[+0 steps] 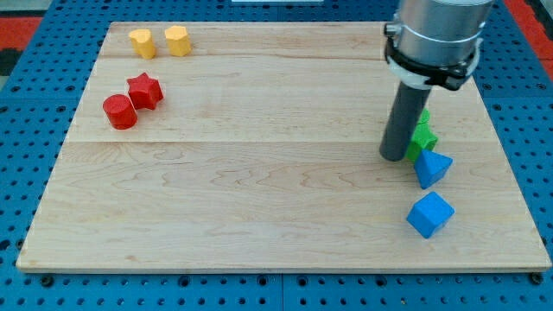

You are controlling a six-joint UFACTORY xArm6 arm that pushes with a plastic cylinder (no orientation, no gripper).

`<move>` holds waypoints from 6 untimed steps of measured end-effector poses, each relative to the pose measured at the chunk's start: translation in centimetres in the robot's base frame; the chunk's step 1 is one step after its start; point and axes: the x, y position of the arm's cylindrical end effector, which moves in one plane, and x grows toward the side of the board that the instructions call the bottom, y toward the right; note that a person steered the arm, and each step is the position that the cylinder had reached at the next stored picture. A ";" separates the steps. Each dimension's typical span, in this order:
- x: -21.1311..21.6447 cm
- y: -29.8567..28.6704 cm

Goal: Move your arm below the red star

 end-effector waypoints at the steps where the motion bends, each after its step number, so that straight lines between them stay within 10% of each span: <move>1: 0.0 -0.6; 6: -1.4 -35.9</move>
